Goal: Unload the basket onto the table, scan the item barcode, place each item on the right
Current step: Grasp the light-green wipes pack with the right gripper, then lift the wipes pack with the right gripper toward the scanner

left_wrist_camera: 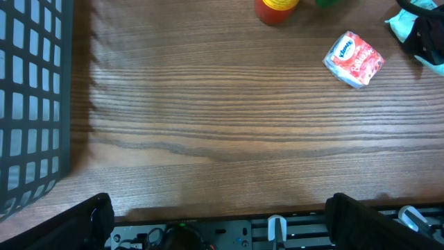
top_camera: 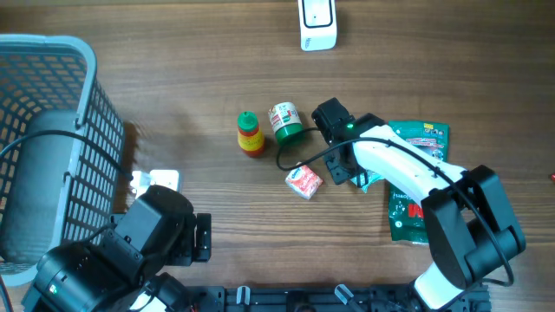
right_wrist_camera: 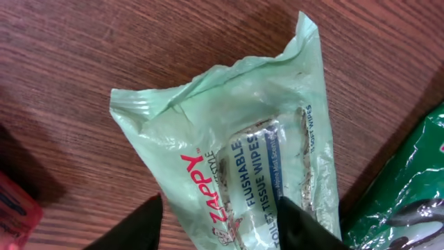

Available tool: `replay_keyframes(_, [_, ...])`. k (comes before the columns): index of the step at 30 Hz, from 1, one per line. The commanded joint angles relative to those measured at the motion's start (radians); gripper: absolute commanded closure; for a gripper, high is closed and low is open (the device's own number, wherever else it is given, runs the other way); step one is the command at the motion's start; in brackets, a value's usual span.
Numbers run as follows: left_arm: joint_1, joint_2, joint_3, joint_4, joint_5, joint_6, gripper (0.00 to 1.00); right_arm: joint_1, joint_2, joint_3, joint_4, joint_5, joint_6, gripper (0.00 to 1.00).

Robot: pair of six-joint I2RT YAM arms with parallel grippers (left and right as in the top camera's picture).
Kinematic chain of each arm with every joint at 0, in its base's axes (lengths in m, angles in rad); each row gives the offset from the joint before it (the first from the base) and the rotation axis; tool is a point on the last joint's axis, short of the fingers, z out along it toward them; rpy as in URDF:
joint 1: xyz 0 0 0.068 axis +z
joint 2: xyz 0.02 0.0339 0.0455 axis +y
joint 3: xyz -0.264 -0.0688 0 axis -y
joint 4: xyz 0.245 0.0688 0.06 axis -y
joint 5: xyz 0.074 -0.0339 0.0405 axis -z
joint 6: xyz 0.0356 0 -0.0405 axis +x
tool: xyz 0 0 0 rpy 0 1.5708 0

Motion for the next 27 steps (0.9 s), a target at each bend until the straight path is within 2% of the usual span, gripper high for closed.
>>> replay_keyframes(1, [-0.003, -0.004, -0.003, 0.003, -0.009, -0.017, 0.0, -0.002, 0.011, -0.033, 0.018, -0.007, -0.015, 0.51])
replay_keyframes(9, [-0.003, -0.004, -0.003, 0.003, -0.009, -0.017, 0.0, -0.002, 0.012, -0.179, 0.16, -0.003, -0.063, 0.48])
replay_keyframes(12, [-0.003, -0.004, -0.003, 0.002, -0.009, -0.017, 0.0, -0.002, 0.012, -0.184, 0.163, -0.004, -0.06, 0.54])
replay_keyframes(14, [-0.003, -0.004, -0.003, 0.003, -0.009, -0.017, 0.0, -0.002, 0.012, -0.184, 0.163, -0.005, -0.057, 0.64])
replay_keyframes(16, [-0.003, -0.004, -0.003, 0.002, -0.009, -0.017, 0.0, -0.002, 0.012, -0.184, 0.163, -0.011, -0.032, 0.93])
replay_keyframes(19, [-0.003, -0.004, -0.003, 0.002, -0.009, -0.017, 0.0, -0.003, 0.011, -0.172, 0.163, -0.172, -0.031, 0.96])
replay_keyframes(23, [-0.003, -0.004, -0.003, 0.003, -0.009, -0.017, 0.0, -0.039, -0.002, -0.066, 0.127, -0.594, -0.103, 0.96])
replay_keyframes(27, [-0.003, -0.004, -0.003, 0.003, -0.009, -0.017, 0.0, -0.155, -0.056, 0.049, 0.018, -0.987, -0.197, 0.96])
